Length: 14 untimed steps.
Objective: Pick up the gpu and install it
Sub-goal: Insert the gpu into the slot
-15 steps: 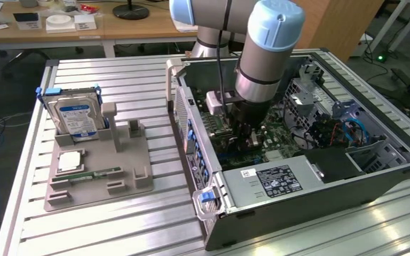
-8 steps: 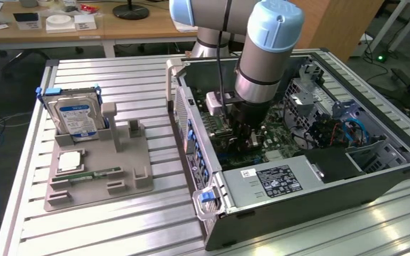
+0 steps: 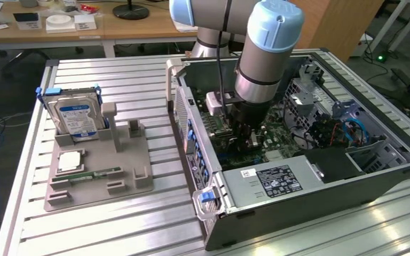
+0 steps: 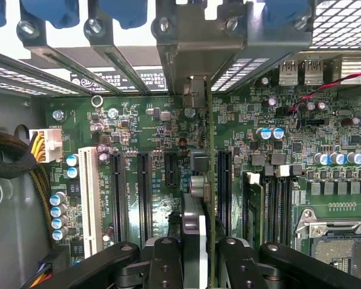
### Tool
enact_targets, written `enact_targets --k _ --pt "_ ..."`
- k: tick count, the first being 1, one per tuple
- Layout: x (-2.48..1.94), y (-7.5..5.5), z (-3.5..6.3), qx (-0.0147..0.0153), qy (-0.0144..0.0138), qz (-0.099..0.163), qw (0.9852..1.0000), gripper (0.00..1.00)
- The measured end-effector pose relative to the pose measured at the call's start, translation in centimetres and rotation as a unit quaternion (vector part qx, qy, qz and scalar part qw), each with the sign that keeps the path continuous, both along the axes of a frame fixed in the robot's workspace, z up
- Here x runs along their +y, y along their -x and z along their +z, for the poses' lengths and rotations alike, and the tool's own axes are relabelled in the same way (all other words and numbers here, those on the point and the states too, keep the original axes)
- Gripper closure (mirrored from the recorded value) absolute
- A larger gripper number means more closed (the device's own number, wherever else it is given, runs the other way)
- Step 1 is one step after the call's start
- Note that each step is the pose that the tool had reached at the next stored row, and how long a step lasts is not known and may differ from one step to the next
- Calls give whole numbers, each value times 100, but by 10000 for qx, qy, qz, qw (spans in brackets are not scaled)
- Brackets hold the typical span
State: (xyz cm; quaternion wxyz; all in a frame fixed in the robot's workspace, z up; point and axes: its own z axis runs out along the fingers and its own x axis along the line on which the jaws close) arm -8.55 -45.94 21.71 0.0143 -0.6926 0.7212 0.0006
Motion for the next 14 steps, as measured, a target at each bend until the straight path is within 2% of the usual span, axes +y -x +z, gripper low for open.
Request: enact_targets --k 7,8,10,14 --pt "2 1 -6 -3 -7 -2 10000 71" --pt "1 0 -1 -1 -1 -1 10000 65" --pt "0 0 7 0 0 0 10000 65" --pt "0 -1 97 -12 0 1 10000 65"
